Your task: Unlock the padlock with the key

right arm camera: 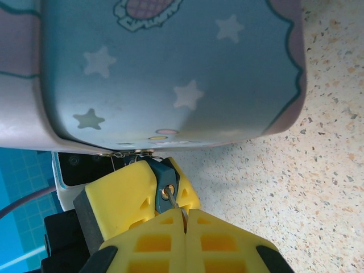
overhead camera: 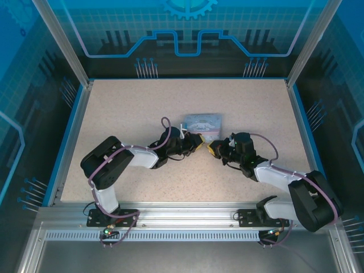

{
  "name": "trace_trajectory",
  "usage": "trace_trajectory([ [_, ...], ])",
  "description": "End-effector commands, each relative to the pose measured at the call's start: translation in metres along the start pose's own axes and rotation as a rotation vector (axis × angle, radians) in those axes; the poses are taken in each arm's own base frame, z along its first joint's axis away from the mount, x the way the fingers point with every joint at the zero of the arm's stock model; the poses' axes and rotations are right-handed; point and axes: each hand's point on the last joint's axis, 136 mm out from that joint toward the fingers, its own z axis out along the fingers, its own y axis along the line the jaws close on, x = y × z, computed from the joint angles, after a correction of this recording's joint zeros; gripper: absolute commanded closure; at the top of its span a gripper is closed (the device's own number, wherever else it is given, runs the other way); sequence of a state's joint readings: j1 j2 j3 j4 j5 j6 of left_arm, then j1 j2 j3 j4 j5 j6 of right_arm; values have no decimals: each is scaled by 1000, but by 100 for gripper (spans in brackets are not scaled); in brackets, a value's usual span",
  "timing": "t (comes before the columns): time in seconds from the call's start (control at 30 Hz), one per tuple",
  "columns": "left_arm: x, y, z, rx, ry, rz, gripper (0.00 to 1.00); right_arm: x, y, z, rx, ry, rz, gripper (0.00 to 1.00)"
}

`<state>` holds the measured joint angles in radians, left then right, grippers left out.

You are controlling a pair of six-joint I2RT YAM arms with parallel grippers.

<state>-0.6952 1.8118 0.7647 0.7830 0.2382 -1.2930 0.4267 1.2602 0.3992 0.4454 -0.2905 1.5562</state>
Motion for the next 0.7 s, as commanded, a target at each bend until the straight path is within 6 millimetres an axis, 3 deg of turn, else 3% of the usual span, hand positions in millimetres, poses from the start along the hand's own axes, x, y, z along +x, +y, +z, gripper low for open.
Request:
trace_trajectory([
  [0.0, 2, -10, 1, 40, -2, 5, 100, -1, 21, -1, -47, -7, -21, 100],
  [0.67, 0, -49, -4, 167, -7, -100, 100, -8, 23, 1, -102, -32, -44, 100],
])
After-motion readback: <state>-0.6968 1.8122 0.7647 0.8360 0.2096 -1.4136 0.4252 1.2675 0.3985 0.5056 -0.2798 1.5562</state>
